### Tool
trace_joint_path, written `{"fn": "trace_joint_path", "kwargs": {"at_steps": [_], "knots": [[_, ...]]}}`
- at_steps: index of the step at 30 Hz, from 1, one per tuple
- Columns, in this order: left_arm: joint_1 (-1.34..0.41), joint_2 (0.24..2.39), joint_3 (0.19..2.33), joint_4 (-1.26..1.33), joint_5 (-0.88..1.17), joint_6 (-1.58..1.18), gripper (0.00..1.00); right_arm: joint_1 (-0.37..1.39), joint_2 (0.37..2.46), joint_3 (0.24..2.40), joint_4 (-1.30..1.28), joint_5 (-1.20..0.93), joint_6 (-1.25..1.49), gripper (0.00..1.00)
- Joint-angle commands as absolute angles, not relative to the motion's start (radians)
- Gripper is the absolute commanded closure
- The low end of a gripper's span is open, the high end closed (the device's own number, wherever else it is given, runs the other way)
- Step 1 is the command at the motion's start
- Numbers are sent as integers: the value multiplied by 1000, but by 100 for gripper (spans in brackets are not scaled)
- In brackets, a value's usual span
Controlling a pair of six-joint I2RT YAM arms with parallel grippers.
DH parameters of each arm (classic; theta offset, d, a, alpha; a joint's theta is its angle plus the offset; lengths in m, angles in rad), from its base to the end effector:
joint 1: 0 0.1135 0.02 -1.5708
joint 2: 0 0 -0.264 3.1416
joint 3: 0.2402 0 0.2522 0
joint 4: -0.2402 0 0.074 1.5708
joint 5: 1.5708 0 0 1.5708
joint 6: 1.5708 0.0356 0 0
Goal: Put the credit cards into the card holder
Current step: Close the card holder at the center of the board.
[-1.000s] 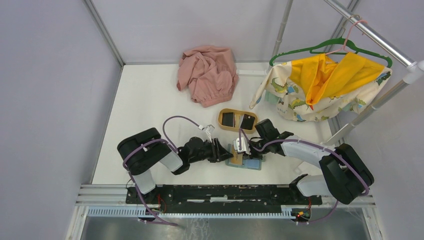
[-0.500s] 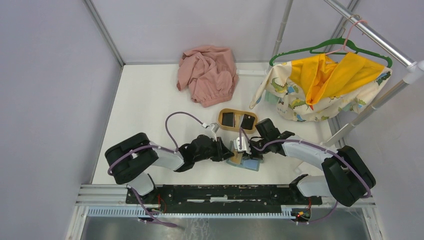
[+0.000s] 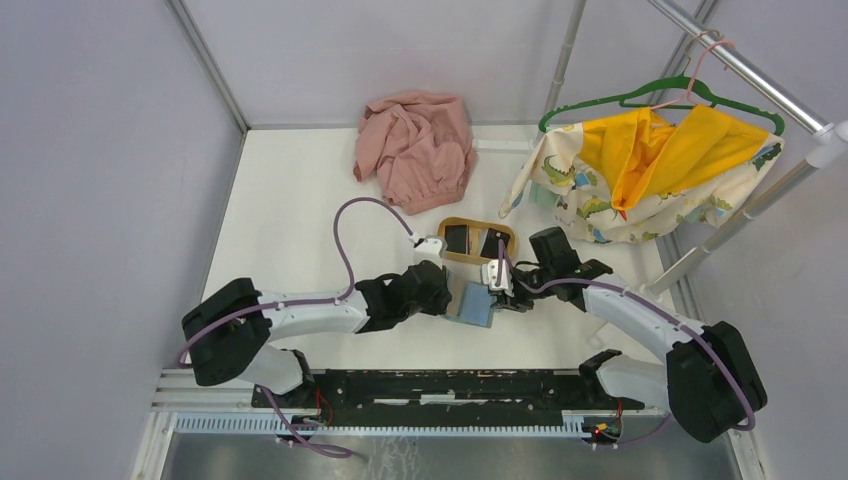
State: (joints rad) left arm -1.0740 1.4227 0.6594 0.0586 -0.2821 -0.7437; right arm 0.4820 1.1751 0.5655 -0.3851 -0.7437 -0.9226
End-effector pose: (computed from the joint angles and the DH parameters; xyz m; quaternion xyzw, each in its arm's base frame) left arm 0.1431 -0.2431 0.1785 0.0896 0.8961 -0.2493 0.3560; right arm 0.1731 0.1178 0.1820 -0.6558 0.6152 0.2821 0.3344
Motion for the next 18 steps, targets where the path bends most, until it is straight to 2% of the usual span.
{"fn": "trace_joint_path", "kwargs": {"at_steps": [1, 6, 12, 18], "knots": [[-1101, 1466, 781, -192, -435, -641, 82, 451, 1146, 603, -397, -796, -929, 63], [-1137, 1516, 883, -262, -466, -627, 79, 410, 1172, 588, -335, -715, -830, 61], [-1163, 1592, 971, -284, -449, -613, 69, 390, 1245, 583, -319, -631, -782, 63], [-1189, 1618, 1005, -248, -424, -603, 65, 386, 1307, 608, -373, -646, -803, 61]]}}
